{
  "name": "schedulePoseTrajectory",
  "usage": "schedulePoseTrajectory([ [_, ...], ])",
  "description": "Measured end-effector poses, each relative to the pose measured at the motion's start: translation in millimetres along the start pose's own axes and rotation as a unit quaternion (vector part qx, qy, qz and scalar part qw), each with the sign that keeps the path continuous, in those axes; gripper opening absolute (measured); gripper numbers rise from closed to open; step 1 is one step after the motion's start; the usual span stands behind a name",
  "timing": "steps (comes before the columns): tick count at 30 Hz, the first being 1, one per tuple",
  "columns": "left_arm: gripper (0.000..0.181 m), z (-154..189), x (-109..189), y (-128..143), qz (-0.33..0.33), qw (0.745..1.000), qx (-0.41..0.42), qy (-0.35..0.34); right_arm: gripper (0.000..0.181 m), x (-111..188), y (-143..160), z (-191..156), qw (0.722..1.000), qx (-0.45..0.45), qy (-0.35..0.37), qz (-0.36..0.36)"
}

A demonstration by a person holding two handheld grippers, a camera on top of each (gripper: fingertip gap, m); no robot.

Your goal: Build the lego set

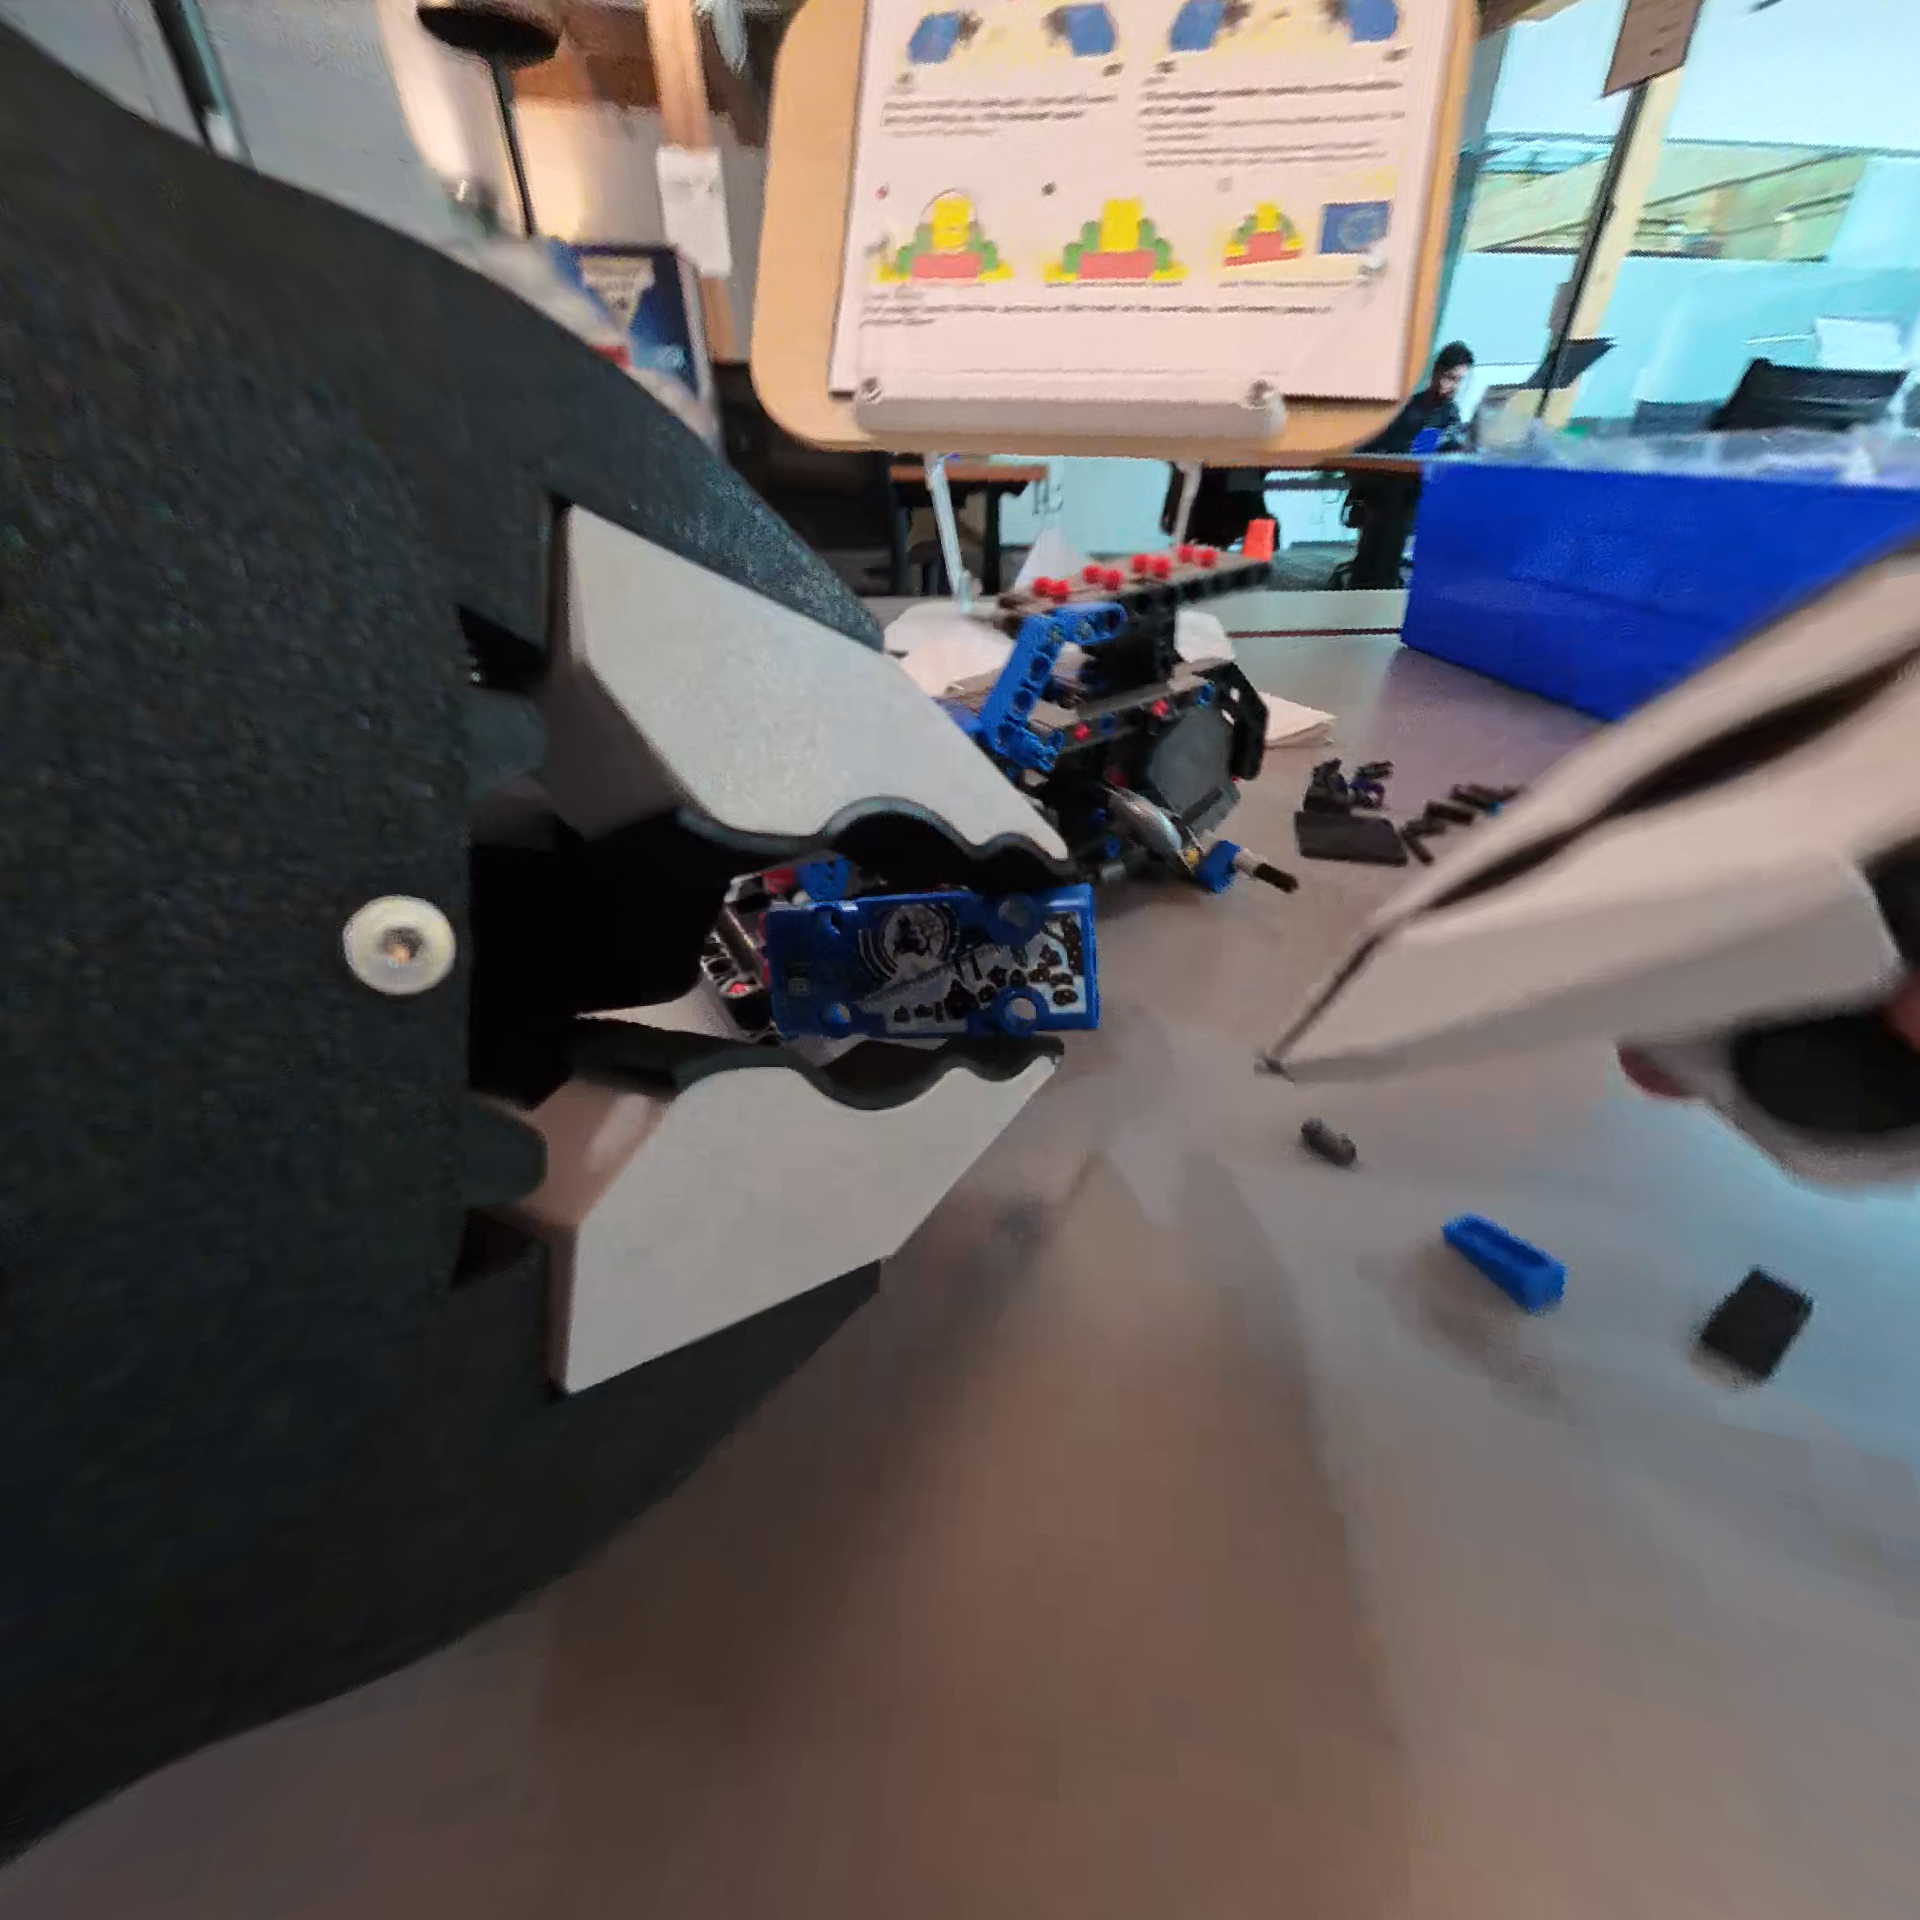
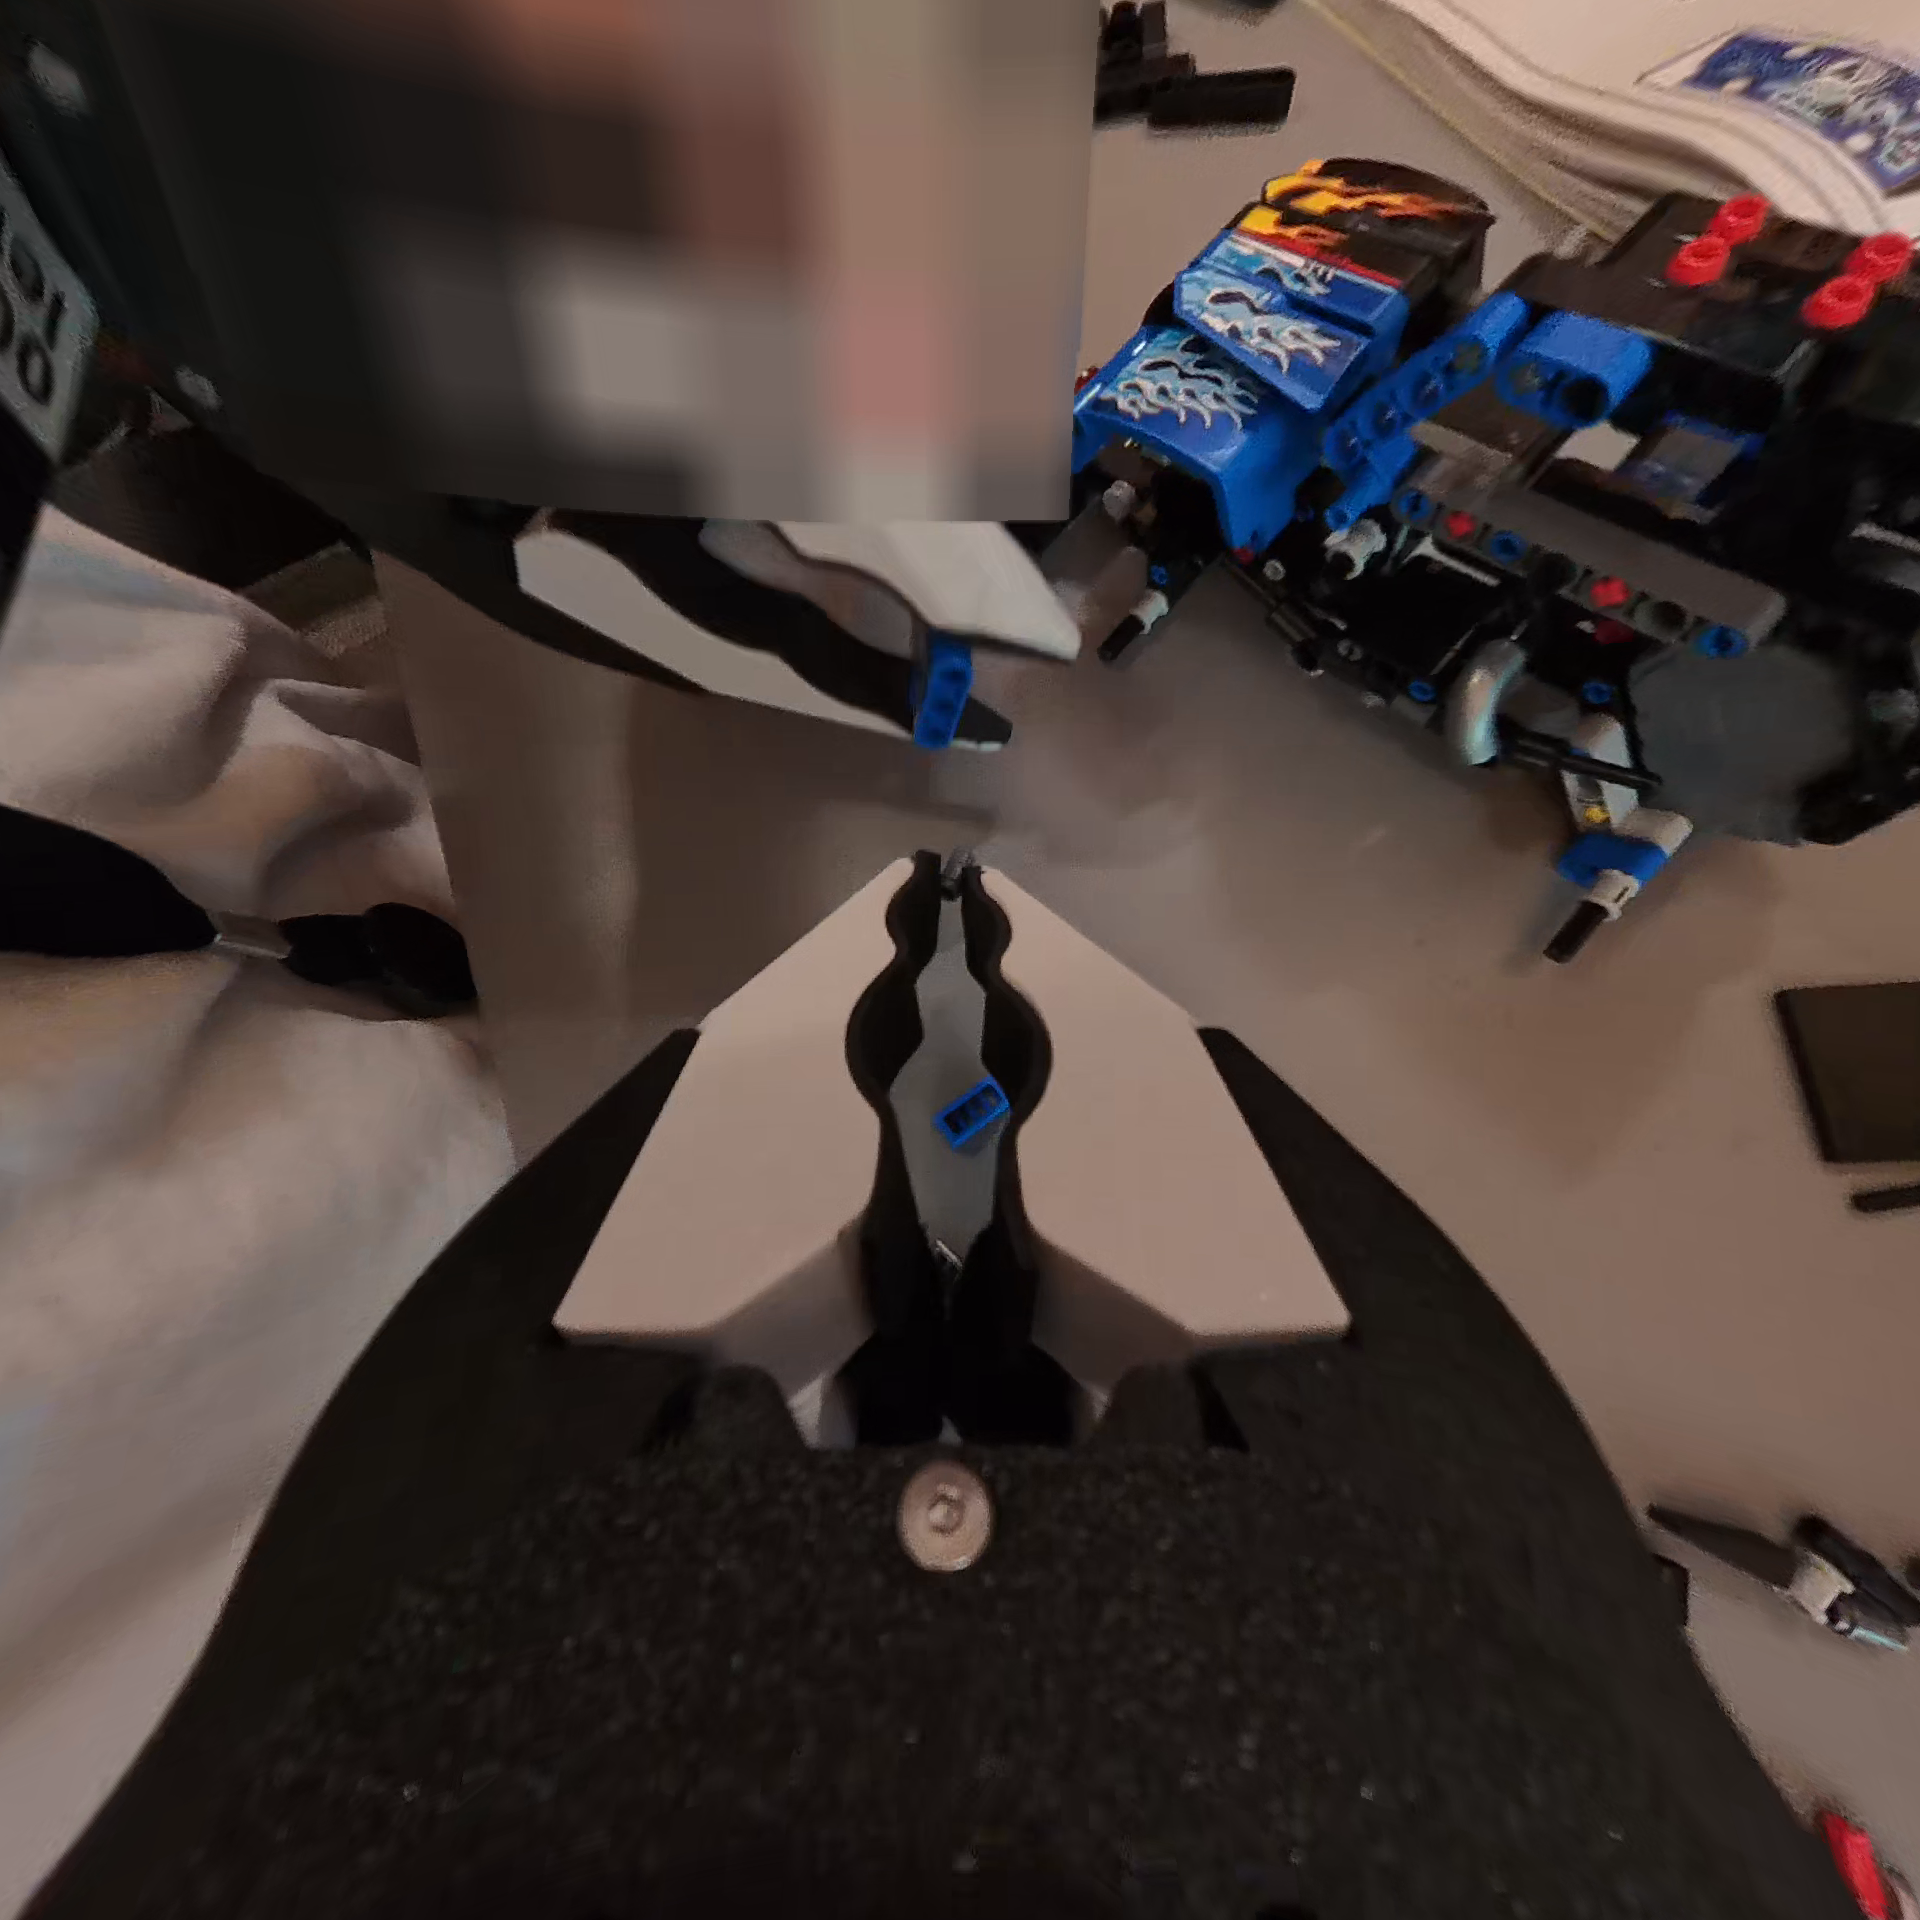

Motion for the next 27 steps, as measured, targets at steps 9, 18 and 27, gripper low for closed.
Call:
schedulePoseTrajectory([
  [9, 0.025, -3.1, 4.8, -7.3, 0.068, 0.997, 0.039, 0.015, 0.003, 9.5, -11.3, -8.2, 0.996, 0.009, 0.015, 0.083],
  [18, 0.025, -9.3, 12.2, -14.4, 0.130, 0.984, 0.115, 0.036, 0.003, 11.3, -27.2, -8.4, 0.988, -0.072, -0.068, 0.115],
  [27, 0.025, -13.4, 16.6, -15.6, 0.143, 0.983, 0.110, 0.017, 0.003, 13.8, -31.6, -8.1, 0.984, -0.105, -0.093, 0.108],
])
Point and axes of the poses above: each gripper's, where its closed fingertips meet, x back along the fingers, y out of its underside, z = x × y across the jaws, the point moved 5 cm from there along x, back along the fingers, and after that the axes turned 7 degrees about y, right-handed, at the moved point
